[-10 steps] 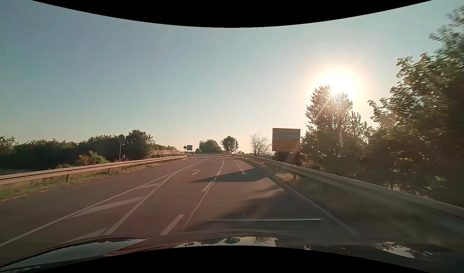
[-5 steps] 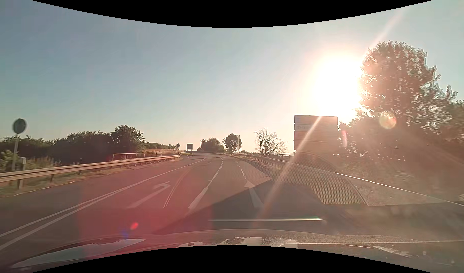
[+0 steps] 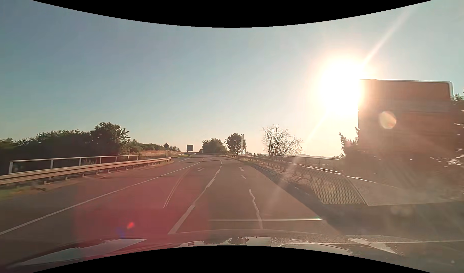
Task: Follow the waypoints while adhering to traffic rules and regulations
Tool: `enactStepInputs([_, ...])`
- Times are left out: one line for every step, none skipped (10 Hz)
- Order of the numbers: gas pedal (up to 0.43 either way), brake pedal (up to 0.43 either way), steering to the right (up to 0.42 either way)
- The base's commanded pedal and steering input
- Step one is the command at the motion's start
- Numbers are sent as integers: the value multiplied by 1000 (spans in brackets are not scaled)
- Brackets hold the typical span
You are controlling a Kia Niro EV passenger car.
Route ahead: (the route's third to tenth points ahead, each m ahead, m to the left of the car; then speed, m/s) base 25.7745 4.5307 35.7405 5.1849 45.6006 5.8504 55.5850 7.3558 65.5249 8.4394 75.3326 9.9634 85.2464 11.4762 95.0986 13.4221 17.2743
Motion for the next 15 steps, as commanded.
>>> enactStepInputs([157, 0, -8])
enactStepInputs([157, 0, -8])
enactStepInputs([157, 0, -8])
enactStepInputs([157, 0, -9])
enactStepInputs([157, 0, -9])
enactStepInputs([157, 0, -9])
enactStepInputs([157, 0, -9])
enactStepInputs([169, 0, -11])
enactStepInputs([169, 0, -12])
enactStepInputs([169, 0, -13])
enactStepInputs([169, 0, -13])
enactStepInputs([169, 0, -12])
enactStepInputs([169, 0, -12])
enactStepInputs([169, 0, -12])
enactStepInputs([169, 0, -12])
